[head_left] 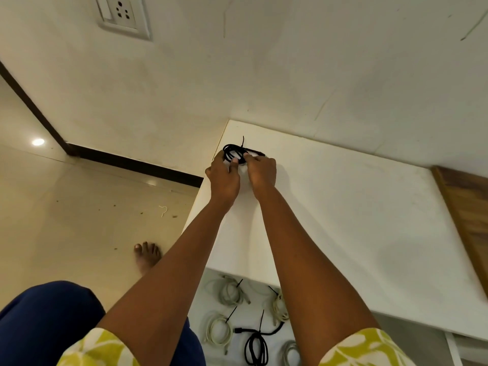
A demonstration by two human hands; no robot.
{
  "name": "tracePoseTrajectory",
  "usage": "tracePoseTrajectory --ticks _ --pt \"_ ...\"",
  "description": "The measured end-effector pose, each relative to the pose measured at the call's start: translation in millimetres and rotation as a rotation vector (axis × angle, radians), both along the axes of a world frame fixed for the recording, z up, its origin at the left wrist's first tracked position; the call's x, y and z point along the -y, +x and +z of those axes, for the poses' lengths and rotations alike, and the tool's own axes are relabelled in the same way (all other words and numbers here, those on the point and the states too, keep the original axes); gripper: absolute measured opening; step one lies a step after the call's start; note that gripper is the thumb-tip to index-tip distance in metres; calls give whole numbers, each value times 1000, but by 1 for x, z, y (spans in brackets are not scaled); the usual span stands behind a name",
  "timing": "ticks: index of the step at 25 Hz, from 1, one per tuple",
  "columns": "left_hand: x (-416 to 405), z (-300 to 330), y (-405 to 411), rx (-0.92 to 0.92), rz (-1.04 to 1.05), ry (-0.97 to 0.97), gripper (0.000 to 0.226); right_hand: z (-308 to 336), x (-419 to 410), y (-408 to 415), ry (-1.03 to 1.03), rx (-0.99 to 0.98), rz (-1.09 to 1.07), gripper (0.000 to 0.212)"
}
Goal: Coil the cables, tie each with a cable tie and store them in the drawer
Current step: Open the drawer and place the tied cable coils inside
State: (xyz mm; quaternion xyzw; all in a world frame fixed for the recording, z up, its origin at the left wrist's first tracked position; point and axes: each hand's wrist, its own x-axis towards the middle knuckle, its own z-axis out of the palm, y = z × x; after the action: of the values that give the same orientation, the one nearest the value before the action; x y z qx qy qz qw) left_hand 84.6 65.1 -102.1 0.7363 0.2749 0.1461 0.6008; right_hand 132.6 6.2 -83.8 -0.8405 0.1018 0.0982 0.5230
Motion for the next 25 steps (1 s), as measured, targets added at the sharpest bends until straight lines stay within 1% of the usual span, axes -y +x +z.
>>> tracePoseTrajectory --ticks 3,5,6,8,11,14,16,18,19,21,23,25 --pt "7 13 -8 41 55 -149 47 7 12 -13 350 -57 -146 24" --pt "14 23 -18 63 48 -250 46 16 31 -25 530 -100 -163 27" --pt "18 28 -24 71 21 -280 42 20 43 -33 602 -106 -157 29" --pt "30 36 -38 64 -72 -305 35 28 73 -51 682 -86 -162 28" --pt "60 44 -61 21 -242 -353 31 36 126 -83 699 -33 -247 24" --pt "100 51 -87 -55 -401 -397 28 42 190 -123 621 13 -259 15" --pt "128 51 -107 -107 -502 -452 26 44 231 -151 564 5 -257 12" --pt "152 46 -127 -146 -585 -446 24 43 265 -179 516 -39 -279 12" --pt "164 44 -136 -166 -623 -432 24 41 282 -193 482 -72 -283 15" --pt "185 38 -152 -217 -696 -383 25 35 310 -220 422 -154 -267 19" --pt "204 26 -168 -275 -771 -324 26 28 334 -242 401 -239 -275 18" --pt "219 9 -185 -349 -810 -346 25 19 352 -255 383 -335 -309 17"
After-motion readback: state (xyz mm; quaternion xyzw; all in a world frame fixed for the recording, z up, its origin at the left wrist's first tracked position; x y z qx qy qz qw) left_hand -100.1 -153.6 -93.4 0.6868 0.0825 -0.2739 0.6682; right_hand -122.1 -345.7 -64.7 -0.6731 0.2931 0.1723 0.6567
